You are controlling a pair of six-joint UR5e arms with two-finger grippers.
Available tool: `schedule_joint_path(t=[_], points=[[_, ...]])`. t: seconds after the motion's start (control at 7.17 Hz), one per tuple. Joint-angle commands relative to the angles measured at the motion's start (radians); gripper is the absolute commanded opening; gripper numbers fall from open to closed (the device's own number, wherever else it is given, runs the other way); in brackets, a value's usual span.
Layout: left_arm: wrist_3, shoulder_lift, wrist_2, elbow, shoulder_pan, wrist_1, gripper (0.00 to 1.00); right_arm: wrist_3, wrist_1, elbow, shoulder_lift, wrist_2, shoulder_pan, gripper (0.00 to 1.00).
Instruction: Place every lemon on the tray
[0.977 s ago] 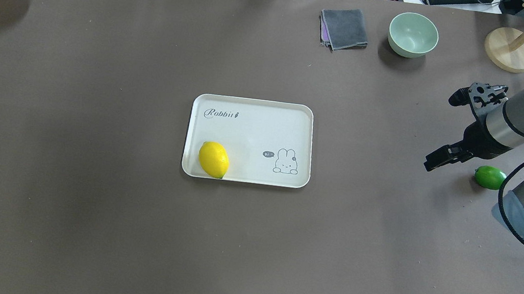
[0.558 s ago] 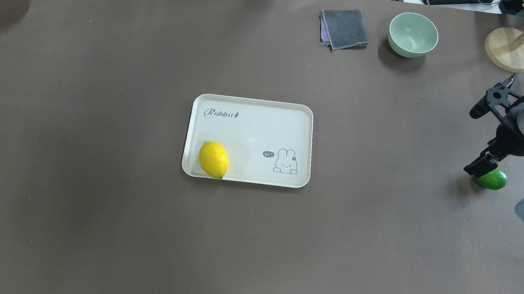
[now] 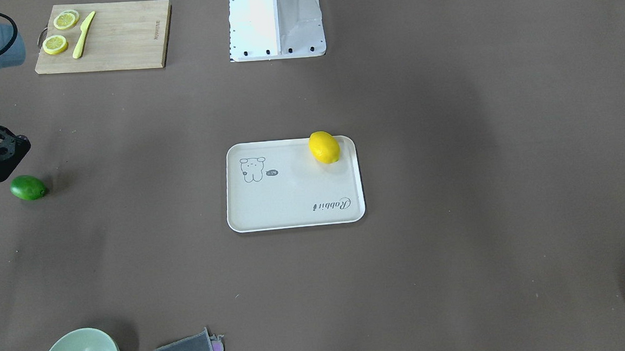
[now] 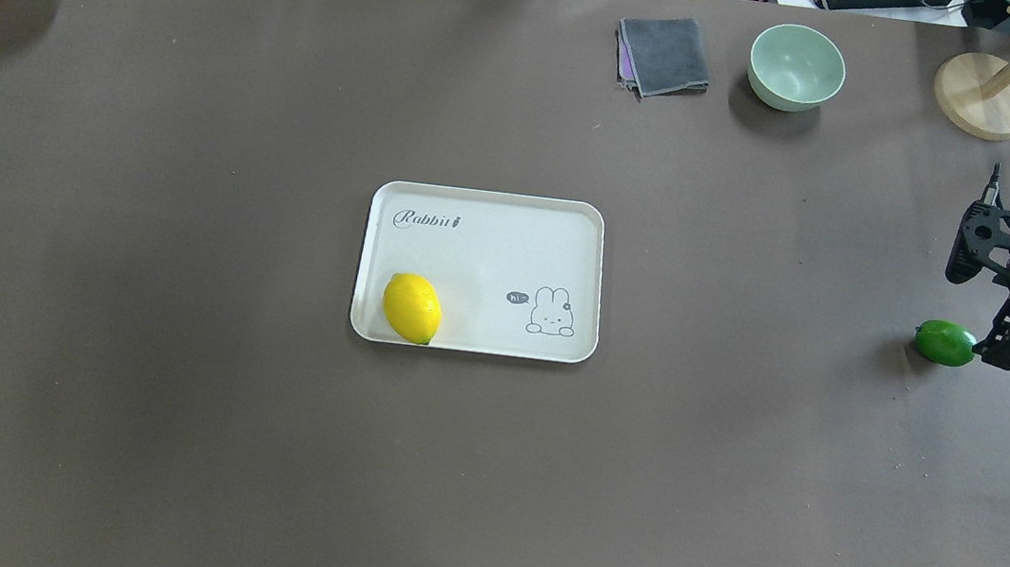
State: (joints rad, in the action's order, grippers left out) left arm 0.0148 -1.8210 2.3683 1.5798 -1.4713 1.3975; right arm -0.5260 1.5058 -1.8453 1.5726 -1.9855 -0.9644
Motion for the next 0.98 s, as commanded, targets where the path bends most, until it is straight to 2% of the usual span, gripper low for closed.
schedule_joint_path(t=[0.0, 0.84], points=[[-0.007, 0.000, 0.002, 0.000, 0.000, 0.000, 0.98, -0.011, 0.002, -0.002, 0.018, 0.004, 0.036, 0.99], [-0.007, 0.000, 0.002, 0.000, 0.000, 0.000, 0.98, 0.012, 0.004, 0.046, -0.028, 0.082, 0.105, 0.99]])
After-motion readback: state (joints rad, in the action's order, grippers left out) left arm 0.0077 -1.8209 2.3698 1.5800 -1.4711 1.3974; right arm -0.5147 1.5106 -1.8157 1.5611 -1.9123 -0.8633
